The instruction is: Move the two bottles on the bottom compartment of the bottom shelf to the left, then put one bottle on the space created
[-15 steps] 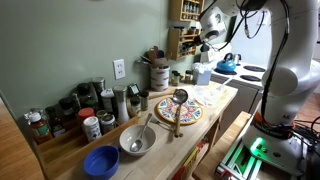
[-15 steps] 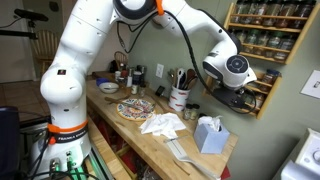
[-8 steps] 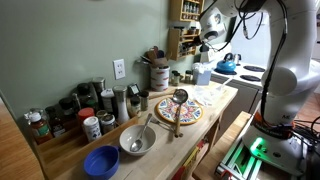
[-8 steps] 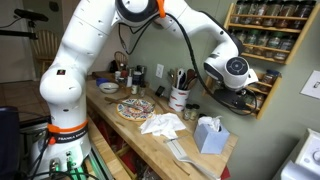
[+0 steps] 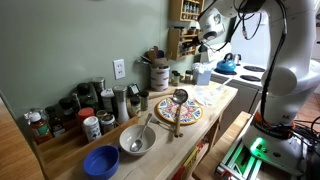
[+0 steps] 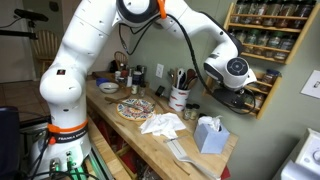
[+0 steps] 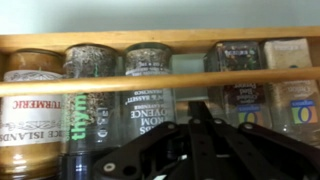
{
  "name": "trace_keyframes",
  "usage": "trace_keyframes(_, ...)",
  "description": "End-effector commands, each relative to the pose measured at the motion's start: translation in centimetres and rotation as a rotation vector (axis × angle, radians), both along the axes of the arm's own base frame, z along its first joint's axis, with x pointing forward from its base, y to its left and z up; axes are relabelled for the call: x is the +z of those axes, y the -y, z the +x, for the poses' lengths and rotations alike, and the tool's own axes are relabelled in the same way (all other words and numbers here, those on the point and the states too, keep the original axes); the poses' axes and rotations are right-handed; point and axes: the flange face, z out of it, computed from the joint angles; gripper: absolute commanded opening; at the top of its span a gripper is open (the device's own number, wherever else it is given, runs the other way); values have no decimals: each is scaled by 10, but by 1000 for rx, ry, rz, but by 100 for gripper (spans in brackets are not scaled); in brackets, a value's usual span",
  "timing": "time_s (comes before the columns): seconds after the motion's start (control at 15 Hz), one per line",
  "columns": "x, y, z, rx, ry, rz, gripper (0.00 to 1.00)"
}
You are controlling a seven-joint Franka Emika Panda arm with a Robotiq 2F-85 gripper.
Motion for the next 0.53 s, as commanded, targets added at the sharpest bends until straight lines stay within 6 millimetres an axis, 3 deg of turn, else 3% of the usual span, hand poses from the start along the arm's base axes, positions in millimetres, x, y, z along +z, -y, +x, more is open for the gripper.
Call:
trace_keyframes(0.0, -3, -5, 1, 73, -9, 9, 0)
trace_keyframes(0.47, -5, -15, 3, 146, -21, 22, 0)
